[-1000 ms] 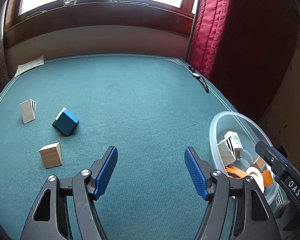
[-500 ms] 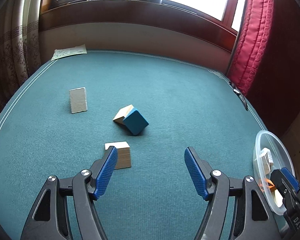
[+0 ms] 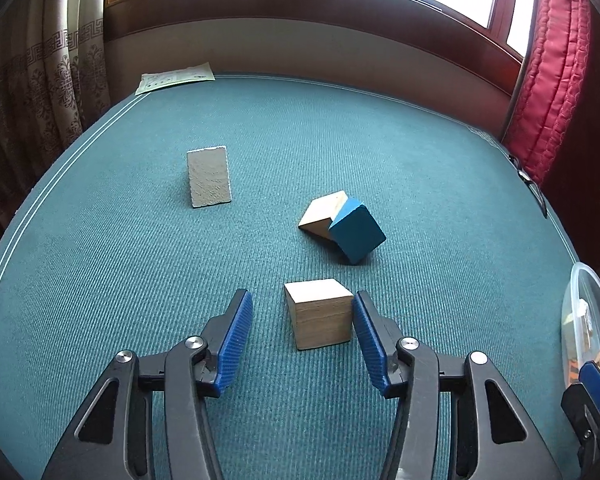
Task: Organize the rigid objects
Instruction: 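Grasp the light wooden cube with the left gripper, then grasp the blue cube with the right gripper while the left gripper holds the wooden cube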
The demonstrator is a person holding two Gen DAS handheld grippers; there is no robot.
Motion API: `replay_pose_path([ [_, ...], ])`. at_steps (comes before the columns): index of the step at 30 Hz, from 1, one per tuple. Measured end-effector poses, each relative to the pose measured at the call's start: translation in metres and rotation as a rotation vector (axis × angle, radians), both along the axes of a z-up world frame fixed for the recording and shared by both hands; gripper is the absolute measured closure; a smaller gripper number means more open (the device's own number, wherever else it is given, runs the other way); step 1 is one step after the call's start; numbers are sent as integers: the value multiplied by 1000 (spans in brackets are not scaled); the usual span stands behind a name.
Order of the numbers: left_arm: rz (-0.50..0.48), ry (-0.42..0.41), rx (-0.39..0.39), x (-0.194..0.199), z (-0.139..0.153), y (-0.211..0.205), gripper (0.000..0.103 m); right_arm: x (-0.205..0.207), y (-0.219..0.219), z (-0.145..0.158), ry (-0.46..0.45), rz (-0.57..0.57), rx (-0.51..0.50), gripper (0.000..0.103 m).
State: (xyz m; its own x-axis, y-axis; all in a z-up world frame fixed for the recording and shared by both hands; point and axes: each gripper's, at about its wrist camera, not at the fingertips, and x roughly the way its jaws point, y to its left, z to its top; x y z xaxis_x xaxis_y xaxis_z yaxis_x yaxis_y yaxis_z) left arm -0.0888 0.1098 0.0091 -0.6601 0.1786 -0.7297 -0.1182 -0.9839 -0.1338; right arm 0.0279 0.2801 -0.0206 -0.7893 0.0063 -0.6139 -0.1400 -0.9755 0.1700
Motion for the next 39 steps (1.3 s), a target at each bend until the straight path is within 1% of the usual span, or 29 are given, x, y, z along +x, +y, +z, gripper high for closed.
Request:
replay_pose_path([
  [7,-17,6,-12,-3,-1,5,59,-4,-5,-4,-23,12,-10,38],
  [8,-20,7,-10,-3,-1,5,61,-5,-5,-5,-27,15,-10,38],
  [10,-24,9,-3,-3,-1,4,67,-6,-7,-6,-34,19,-10,38],
  [11,-26,9,1,-3,-1,4,68,-7,-8,-6,-37,23,-9,38],
  [15,-31,15,25,0,0,0,68,-13,-13,-7,-59,49,-24,38],
  [18,-16,53,17,5,5,-4,68,-20,-16,-8,-79,69,-43,38],
  [21,5,84,15,9,10,-11,68,-28,-19,-10,-97,86,-66,38],
  [26,50,96,22,9,11,-28,68,-49,-26,-10,-130,119,-119,38],
  [31,111,97,13,8,7,-41,68,-75,-34,-10,-148,157,-162,38],
  [39,159,72,50,2,2,-53,68,-124,-46,-15,-176,207,-318,38],
])
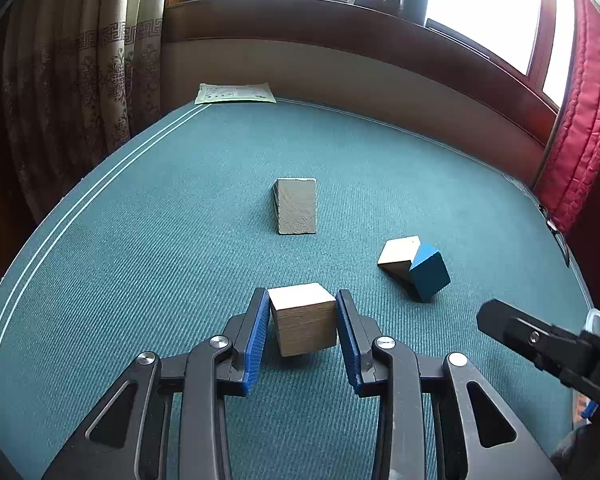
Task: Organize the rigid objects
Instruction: 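Grasp the blue cube with the right gripper while the left gripper holds the wooden cube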
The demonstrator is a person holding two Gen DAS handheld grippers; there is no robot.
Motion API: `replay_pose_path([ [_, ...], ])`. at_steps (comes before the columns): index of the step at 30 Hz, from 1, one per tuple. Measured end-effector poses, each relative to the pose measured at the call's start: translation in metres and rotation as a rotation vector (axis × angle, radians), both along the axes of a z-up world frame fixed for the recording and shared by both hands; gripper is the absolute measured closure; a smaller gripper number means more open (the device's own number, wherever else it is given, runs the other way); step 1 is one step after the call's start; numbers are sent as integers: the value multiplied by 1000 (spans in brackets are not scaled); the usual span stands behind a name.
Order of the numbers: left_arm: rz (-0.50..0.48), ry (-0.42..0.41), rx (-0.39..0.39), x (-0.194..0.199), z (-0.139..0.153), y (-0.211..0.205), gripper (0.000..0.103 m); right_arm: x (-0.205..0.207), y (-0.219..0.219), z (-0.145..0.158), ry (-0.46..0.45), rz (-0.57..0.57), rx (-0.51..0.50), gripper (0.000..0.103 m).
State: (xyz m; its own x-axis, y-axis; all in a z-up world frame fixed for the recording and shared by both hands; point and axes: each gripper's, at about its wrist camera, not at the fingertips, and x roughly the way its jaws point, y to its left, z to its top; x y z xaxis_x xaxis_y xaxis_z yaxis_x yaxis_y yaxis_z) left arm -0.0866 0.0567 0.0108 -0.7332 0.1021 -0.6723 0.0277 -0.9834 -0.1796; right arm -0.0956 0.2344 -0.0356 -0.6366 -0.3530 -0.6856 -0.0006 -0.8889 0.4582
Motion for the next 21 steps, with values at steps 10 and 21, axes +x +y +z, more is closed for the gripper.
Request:
replay_pose_path([
  [10,42,-19,25,-3,-5,-5,68,-52,-13,-13,-54,18,-121,38],
  [21,49,-30,34,-5,-7,-6,68,-67,-26,-13,-30,10,-33,56],
])
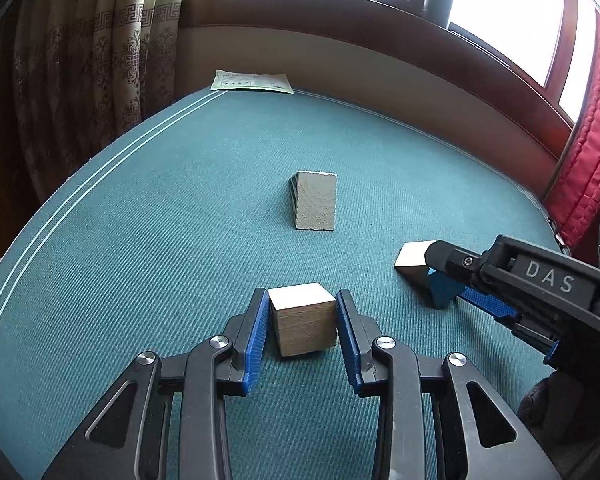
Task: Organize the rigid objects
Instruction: 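Grasp the blue cube with the right gripper while the left gripper holds the wooden cube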
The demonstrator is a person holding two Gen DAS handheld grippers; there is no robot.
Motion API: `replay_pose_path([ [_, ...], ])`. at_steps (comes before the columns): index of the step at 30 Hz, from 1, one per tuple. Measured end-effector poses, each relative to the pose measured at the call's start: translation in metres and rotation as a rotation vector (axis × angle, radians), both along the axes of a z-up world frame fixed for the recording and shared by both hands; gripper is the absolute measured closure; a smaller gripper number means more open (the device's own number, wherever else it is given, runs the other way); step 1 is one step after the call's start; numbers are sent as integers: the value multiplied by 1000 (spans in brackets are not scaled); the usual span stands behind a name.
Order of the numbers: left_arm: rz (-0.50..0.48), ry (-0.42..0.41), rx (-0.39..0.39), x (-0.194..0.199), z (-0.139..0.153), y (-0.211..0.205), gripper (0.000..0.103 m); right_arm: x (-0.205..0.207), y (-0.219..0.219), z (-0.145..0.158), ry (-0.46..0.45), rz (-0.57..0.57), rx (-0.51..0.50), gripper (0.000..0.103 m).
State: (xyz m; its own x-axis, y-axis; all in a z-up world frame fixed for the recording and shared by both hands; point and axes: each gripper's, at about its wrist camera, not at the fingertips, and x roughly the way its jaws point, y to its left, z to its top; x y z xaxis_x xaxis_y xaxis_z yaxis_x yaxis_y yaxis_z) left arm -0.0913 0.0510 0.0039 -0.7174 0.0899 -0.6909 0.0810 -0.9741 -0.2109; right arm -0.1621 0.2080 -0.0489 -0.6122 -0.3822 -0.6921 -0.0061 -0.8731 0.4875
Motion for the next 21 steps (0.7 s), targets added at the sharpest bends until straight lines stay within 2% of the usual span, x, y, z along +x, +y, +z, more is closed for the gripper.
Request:
replay_pose_path([
  [1,0,0,0,0,0,0,68,0,-2,0,4,2,23,62],
  [2,-1,0,0,0,0,0,68,-1,-3,-1,6,5,34,64],
  [10,-2,4,0,0,1,1,68,2,-6,2,42,25,105,65],
  [16,-17,38,11,5,6,3,68,24,-1,13,107,24,220,65],
  [21,-58,71,33,10,11,9,68,46,10,19,128,5,253,65],
])
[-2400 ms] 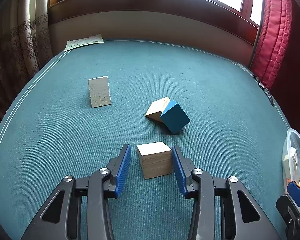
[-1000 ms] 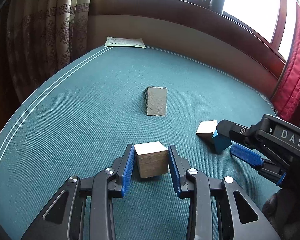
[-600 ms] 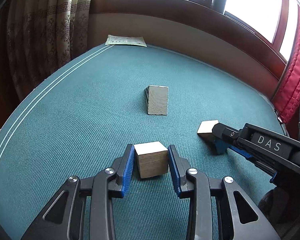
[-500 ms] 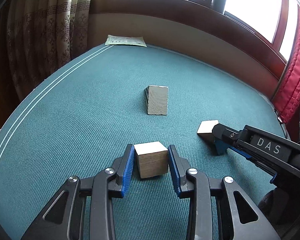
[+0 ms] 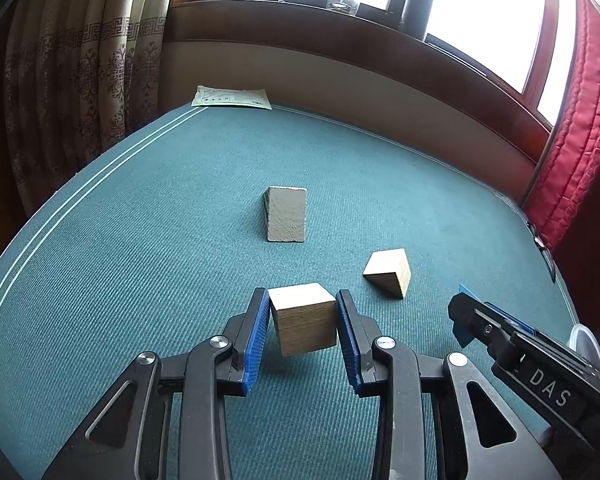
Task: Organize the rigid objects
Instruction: 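Grasp the blue cube with the right gripper while the left gripper holds the wooden cube, then carry the blue cube into the clear bowl with the right gripper and release it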
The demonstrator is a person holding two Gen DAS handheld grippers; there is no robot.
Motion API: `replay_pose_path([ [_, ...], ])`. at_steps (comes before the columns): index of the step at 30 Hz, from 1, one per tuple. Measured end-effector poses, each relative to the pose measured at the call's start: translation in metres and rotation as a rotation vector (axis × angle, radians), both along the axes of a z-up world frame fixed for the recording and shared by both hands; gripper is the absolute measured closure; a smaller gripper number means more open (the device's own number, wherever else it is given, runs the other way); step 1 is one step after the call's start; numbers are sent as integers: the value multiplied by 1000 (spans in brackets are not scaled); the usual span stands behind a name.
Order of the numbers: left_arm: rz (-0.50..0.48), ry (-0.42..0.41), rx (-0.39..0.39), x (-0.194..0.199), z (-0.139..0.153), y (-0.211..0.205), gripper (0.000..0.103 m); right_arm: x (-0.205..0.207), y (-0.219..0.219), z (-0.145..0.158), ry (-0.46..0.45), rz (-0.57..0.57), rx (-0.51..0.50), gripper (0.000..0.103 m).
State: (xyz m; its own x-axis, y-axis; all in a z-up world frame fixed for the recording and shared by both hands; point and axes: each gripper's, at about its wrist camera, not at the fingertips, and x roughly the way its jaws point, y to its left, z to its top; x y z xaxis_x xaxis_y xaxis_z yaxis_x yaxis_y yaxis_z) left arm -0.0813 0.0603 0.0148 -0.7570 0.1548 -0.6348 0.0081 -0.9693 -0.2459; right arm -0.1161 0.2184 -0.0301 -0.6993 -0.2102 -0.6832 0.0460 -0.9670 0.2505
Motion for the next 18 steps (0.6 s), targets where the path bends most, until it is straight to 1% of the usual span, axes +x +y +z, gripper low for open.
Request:
replay_pose_path([
  [8,-98,35,47,7,8,11,68,30,22,7,10,-59,-10,65],
  [18,-131,48,37,11,10,20,68,66,45,16,35,-136,-11,65],
])
